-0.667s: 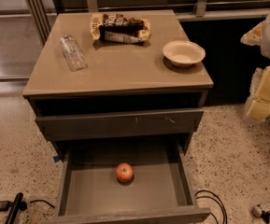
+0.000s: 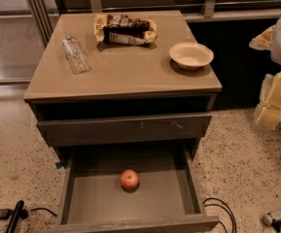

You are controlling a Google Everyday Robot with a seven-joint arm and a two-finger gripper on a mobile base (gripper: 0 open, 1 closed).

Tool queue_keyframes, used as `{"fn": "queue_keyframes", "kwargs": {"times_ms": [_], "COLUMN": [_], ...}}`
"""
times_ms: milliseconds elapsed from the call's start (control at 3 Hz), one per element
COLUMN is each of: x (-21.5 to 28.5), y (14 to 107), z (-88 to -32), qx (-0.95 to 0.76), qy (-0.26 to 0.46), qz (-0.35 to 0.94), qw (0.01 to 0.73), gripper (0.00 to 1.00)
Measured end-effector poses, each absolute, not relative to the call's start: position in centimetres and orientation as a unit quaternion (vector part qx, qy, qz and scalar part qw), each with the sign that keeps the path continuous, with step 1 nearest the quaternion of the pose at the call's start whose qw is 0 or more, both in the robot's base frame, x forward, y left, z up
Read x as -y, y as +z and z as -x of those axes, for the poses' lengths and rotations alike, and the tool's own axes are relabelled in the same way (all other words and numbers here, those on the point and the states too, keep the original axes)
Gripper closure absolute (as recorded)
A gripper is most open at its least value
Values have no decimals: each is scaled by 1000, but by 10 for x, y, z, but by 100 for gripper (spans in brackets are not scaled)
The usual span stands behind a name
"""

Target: Pick apple from middle drawer and place on counter

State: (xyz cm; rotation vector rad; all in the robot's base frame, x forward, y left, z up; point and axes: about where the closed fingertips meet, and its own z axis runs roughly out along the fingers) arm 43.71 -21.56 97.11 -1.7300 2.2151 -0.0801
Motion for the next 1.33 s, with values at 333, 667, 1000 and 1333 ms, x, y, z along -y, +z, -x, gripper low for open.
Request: {"fn": "queue_keyframes", "kwargs": {"times_ms": [333, 667, 1000, 1333], "x": [216, 216, 214, 210], "y": [951, 918, 883, 843], "z": [-438, -440, -438, -437], "qx": [-771, -763, -753, -747], "qy": [-4, 37, 73, 111], "qz": [612, 614, 613, 600], "qw": [175, 197, 228, 263], "gripper": [0, 0, 0, 0]}}
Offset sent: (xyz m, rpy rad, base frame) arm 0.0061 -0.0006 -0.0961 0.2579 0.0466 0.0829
